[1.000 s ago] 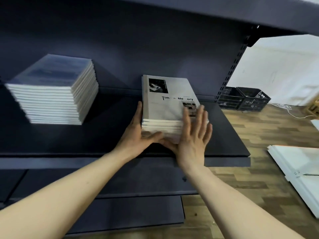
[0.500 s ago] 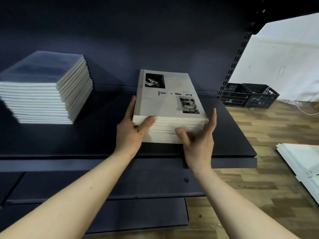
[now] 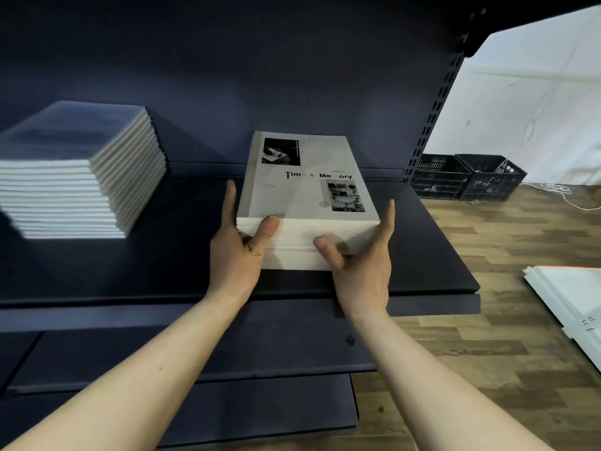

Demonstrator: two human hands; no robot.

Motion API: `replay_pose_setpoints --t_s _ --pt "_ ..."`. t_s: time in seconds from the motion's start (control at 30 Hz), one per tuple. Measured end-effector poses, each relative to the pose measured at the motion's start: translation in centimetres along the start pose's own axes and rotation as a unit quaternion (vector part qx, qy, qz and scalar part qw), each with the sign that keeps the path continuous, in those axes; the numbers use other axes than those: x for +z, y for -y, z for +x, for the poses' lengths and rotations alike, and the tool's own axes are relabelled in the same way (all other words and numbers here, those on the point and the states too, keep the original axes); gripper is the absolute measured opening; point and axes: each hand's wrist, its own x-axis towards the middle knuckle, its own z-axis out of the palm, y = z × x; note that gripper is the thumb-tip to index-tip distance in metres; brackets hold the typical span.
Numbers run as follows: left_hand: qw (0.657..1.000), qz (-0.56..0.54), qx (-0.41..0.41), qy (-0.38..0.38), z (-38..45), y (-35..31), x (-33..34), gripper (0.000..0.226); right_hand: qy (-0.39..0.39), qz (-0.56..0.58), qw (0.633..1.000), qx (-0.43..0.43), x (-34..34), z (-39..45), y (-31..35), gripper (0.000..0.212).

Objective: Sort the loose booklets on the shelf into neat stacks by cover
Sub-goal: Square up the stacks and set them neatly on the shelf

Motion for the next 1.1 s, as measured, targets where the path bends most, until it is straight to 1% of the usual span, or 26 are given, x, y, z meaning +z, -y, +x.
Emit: replay_pose_setpoints --t_s 0.03,0.1,0.17,0.2,0.27,0.33,0.43,0.47,0.53,0.6,0.63,0.67,0.73,0.8,0.93,1.0,1.1 --pt "1.0 -0.005 0.001 0.009 0.1 0.2 0.0 0.093 0.004 0.002 1.0 -0.008 0.1 -0.2 0.1 0.111" --pt "1.0 -0.012 0.011 0.013 0.4 0.5 0.0 0.094 -0.005 0.001 1.0 -0.014 0.2 -0.5 0.0 0.09" --pt "1.0 -0.019 0.009 0.013 0.8 0.6 0.1 0.094 -0.023 -0.008 1.0 0.001 0.4 -0.4 -0.1 0.071" --pt "1.0 -0.022 0.005 0.016 0.9 0.6 0.2 0.093 -0.03 -0.007 0.999 0.011 0.5 -0.3 -0.1 0.066" --pt "0.999 -0.035 -0.003 0.021 1.1 0.8 0.2 0.094 -0.036 -0.007 0.999 0.022 0.6 -0.1 -0.1 0.064" --pt "0.999 -0.044 -0.003 0.021 1.2 1.0 0.1 0.097 -0.036 -0.005 0.999 0.023 0.6 -0.2 -0.2 0.066" --pt "0.999 -0.037 0.002 0.017 0.9 0.8 0.0 0.092 -0.027 0.002 0.999 0.022 0.5 -0.4 -0.3 0.072" --pt "0.999 -0.036 0.004 0.014 0.8 0.7 -0.1 0.091 -0.02 0.0 1.0 0.018 0.4 -0.6 -0.3 0.078" --pt "0.999 -0.041 0.002 0.029 0.7 0.7 -0.4 0.096 0.002 -0.018 1.0 0.004 0.1 -0.6 0.0 0.098" --pt "0.997 -0.041 -0.007 0.068 0.7 0.8 -1.0 0.106 0.046 -0.024 0.999 -0.009 -0.5 -0.4 -0.1 0.115" --pt "0.995 -0.032 -0.015 0.092 0.9 0.9 -1.2 0.108 0.072 -0.02 0.997 -0.019 -0.8 -0.2 -0.3 0.118" --pt "0.993 -0.022 -0.018 0.112 0.9 1.1 -1.5 0.107 0.093 -0.015 0.995 -0.026 -0.9 -0.2 -0.6 0.118" --pt "0.993 -0.009 -0.017 0.119 0.9 1.1 -1.2 0.096 0.102 -0.015 0.994 -0.032 -1.4 0.2 -1.1 0.111" --pt "0.995 0.001 -0.014 0.103 0.8 1.0 -0.9 0.09 0.085 -0.008 0.996 -0.024 -1.4 0.4 -1.2 0.104" --pt "0.998 0.024 -0.008 0.062 0.7 1.0 -0.3 0.095 0.076 0.026 0.997 -0.009 -1.6 1.2 -1.5 0.097" --pt "0.998 0.028 -0.009 0.059 0.6 1.0 -0.3 0.094 0.082 0.024 0.996 -0.013 -1.5 1.1 -1.6 0.102" --pt "0.994 0.03 -0.029 0.103 0.8 1.1 -1.1 0.1 0.121 -0.001 0.993 -0.012 -1.5 0.8 -1.4 0.128"
